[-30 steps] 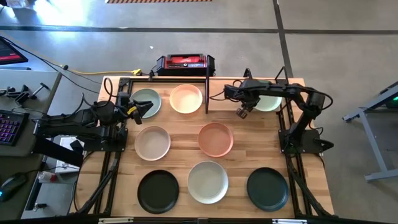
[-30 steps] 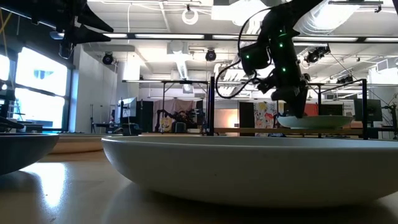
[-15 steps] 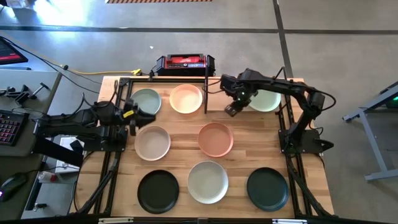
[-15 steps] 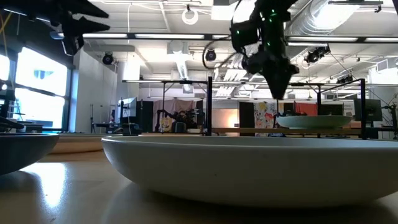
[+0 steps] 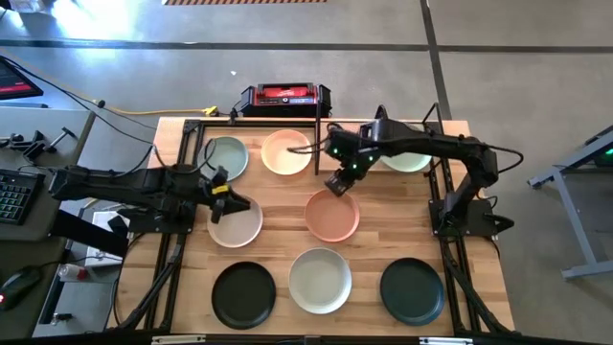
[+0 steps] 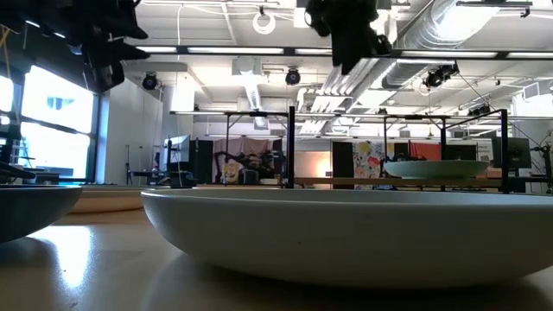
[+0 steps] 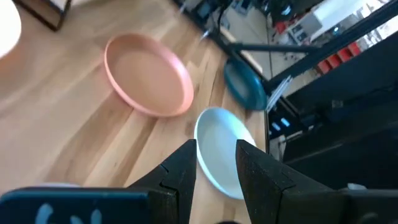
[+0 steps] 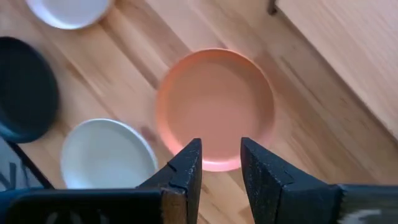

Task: Place and stack plates onto a shelf
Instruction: Stack the black plate on top of the light green plate

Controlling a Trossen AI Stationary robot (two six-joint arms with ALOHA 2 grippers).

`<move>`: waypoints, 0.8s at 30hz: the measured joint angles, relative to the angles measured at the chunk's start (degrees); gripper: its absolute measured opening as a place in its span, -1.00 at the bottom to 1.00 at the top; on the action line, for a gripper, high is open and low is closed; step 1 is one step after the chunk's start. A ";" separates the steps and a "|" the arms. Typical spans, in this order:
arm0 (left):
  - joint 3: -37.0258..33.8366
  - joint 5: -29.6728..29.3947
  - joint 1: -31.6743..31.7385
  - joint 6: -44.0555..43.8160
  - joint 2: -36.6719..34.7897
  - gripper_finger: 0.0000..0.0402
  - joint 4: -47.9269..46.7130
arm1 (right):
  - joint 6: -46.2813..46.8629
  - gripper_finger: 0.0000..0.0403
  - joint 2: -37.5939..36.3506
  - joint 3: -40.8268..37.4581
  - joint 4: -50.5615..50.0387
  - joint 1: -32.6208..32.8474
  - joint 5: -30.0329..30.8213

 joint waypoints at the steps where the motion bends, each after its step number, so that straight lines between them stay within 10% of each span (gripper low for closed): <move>1: 0.00 0.32 -0.30 -0.22 0.66 -0.50 0.02 | 1.01 -0.55 0.00 0.58 0.03 1.38 0.72; 24: 0.57 0.16 -9.09 -9.00 17.34 -0.50 12.53 | 26.05 -0.55 0.00 1.53 0.19 20.77 13.85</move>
